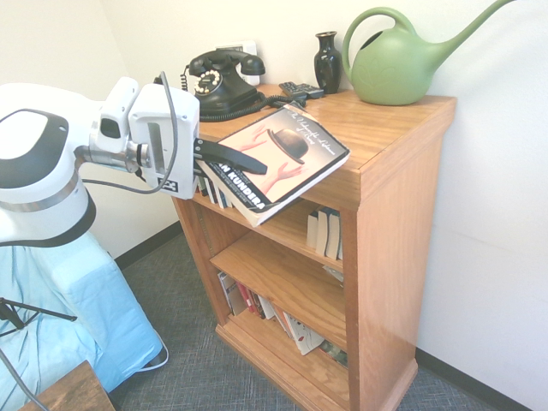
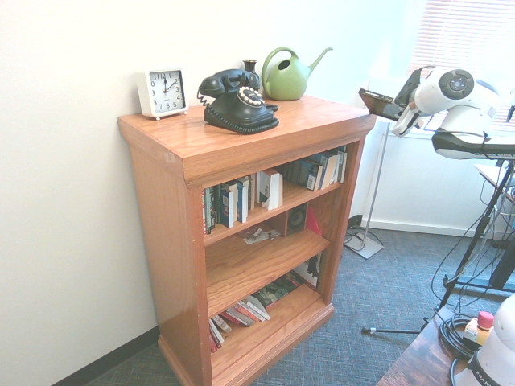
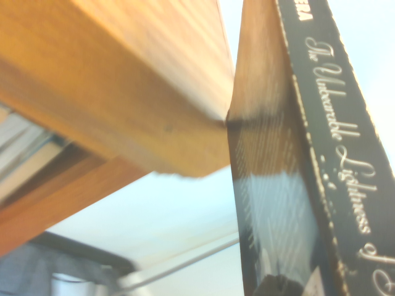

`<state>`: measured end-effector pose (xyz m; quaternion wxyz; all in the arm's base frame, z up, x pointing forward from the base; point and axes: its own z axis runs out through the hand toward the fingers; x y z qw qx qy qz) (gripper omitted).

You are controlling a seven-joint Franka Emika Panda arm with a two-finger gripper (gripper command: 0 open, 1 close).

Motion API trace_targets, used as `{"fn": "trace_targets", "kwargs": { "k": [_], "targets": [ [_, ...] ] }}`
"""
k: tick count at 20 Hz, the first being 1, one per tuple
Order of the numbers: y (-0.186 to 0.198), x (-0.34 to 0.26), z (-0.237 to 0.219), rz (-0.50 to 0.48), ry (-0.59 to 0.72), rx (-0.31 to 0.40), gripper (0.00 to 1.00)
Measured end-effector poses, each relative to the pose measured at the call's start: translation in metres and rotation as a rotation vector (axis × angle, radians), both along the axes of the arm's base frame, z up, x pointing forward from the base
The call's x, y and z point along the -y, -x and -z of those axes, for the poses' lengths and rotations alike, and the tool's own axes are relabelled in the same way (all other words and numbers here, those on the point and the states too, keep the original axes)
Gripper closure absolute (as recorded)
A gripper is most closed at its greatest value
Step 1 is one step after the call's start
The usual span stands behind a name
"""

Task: Organize the shelf

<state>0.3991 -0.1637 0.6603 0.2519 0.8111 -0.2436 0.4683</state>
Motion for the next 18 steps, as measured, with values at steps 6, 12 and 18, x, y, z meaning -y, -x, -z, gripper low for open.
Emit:
{"fn": "trace_targets", "kwargs": {
  "k": [6, 12, 18],
  "targets": [
    [0.061, -0.027, 0.043, -0.05, -0.206, 0.013, 1.0],
    [0.064, -0.068, 0.102, -0.113, -0.389, -0.058, 1.0],
    [0.033, -0.107, 0.154, -0.176, -0.502, -0.129, 1.0]
  ]
}}
